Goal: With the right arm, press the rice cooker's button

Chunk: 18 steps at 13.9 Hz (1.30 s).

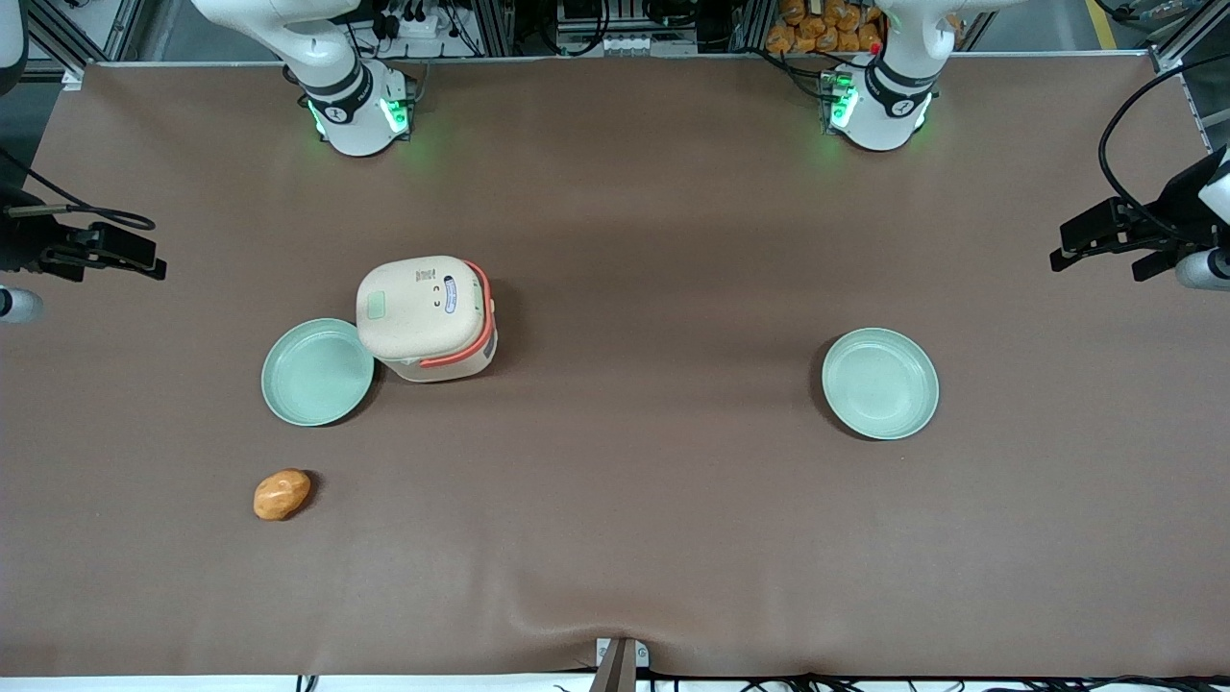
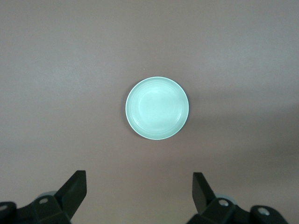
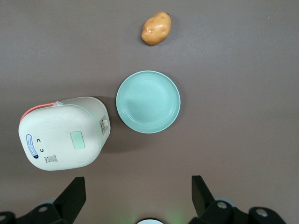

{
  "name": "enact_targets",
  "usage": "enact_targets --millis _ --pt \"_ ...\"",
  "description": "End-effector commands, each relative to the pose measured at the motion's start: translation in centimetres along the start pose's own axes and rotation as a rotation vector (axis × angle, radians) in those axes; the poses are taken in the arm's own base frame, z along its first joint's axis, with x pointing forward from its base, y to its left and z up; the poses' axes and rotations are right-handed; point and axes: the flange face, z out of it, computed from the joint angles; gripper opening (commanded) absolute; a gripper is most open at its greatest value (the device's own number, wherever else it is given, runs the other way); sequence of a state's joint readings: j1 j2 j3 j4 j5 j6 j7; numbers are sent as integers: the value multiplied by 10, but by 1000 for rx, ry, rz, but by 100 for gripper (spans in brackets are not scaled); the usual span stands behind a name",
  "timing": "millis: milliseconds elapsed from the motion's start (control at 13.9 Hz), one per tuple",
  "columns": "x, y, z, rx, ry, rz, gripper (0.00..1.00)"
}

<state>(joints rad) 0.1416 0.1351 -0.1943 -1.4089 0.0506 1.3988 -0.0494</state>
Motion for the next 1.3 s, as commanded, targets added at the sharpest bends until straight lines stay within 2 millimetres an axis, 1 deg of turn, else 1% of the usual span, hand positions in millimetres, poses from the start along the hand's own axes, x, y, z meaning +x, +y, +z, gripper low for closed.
enact_targets --millis 0,432,865,1009,1081,1225 --pt "-6 1 -5 -14 7 15 100" --pt "-6 -3 -4 -10 3 6 100" --pt "-8 -4 -8 -13 7 3 100" --pt "-10 -15 -10 -12 5 -17 100" --pt "-13 -16 -9 -11 -14 -18 100" --pt "-14 -27 -8 -12 -27 -49 100"
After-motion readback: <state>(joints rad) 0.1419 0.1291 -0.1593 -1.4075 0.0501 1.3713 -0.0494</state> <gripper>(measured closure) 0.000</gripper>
